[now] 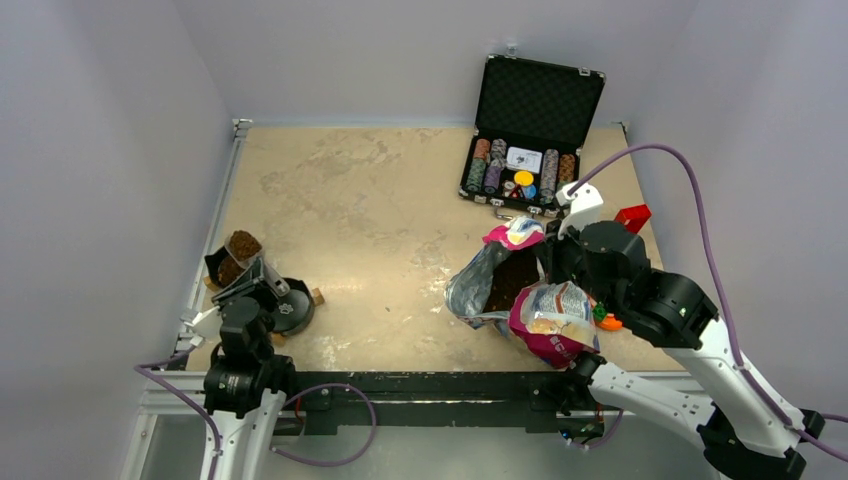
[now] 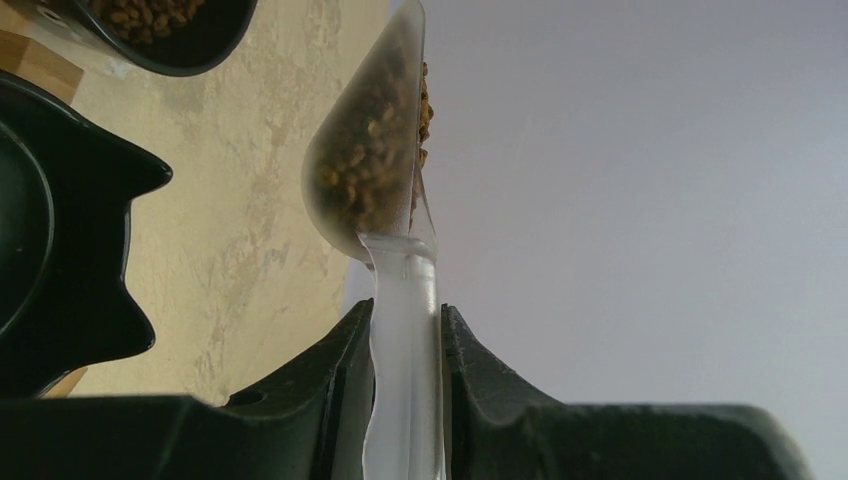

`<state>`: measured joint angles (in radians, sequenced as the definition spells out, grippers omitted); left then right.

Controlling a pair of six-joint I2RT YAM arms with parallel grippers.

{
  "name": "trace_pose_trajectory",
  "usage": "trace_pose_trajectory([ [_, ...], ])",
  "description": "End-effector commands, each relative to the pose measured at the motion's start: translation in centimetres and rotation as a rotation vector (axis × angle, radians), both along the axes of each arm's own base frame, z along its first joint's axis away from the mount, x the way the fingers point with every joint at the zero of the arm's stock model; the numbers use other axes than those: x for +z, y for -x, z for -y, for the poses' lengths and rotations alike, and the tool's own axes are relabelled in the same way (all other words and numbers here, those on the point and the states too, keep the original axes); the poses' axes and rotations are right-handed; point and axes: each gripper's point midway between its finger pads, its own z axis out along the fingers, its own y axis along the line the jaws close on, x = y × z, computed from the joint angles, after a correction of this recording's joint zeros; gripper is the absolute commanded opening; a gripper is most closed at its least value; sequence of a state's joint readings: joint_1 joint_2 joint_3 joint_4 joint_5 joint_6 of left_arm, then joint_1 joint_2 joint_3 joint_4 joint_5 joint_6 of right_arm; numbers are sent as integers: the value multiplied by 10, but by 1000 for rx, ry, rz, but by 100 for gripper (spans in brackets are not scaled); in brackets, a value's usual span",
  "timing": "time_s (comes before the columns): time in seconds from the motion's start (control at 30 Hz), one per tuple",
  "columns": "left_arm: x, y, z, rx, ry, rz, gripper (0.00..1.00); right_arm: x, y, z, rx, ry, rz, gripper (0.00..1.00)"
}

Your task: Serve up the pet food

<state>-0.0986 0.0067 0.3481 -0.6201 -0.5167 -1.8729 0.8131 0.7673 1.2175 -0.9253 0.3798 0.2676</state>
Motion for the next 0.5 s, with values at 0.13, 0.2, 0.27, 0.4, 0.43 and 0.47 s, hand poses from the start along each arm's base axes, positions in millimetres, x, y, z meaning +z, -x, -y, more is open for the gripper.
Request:
trace_pose_trajectory([
  [0.13, -7, 4, -17, 119, 86, 41, 0, 39, -7, -7, 1, -123, 131, 0],
  [0.2, -10, 4, -20, 140, 99, 40, 0, 38, -8, -6, -4, -118, 131, 0],
  [0.27, -16, 3, -21, 151, 113, 29, 0, 38, -8, -7, -4, -116, 130, 0],
  [0.4, -27, 4, -24, 177, 140, 4, 0, 39, -9, -6, -6, -113, 132, 0],
  [0.43, -30, 6, -26, 189, 147, -2, 0, 39, -9, -6, -7, -111, 133, 0],
  [0.47, -32, 7, -27, 200, 154, -7, 0, 39, -9, -6, -9, -111, 134, 0],
])
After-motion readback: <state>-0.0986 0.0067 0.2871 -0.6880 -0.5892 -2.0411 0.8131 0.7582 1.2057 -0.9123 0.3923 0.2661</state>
